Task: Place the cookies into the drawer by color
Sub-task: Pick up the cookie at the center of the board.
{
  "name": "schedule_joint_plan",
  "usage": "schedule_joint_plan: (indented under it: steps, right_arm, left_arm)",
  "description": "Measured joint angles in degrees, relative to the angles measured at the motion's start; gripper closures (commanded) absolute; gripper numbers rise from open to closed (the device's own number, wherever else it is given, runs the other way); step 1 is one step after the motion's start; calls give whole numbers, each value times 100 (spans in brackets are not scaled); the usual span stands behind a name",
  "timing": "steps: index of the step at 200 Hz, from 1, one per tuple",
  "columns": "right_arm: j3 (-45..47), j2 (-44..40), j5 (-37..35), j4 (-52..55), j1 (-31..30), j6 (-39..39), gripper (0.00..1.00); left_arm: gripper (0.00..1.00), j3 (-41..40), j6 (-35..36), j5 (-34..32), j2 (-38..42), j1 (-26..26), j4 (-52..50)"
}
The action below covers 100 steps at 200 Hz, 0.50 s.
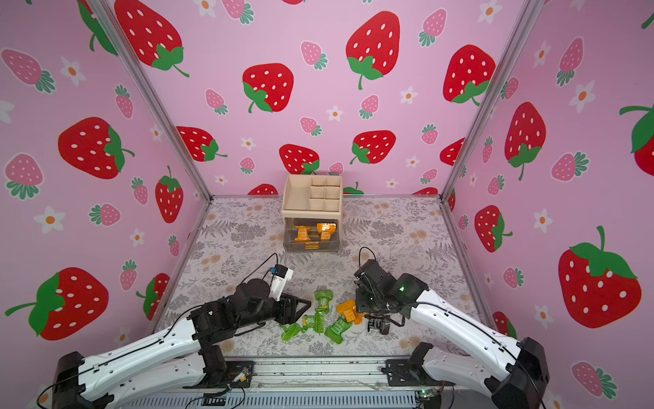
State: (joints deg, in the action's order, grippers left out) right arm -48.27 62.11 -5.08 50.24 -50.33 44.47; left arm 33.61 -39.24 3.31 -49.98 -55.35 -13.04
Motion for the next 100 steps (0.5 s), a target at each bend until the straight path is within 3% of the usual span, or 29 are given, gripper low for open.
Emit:
schedule_joint_plan:
  steps: [40, 100]
  right_arm:
    - [297, 566, 407, -616, -181, -22, 37]
    - [258, 1246, 450, -1071, -179, -144, 38]
  left_arm:
    - [32, -199, -177, -4, -629, -136, 529]
    - [32, -197, -199, -74, -1134, -254, 748]
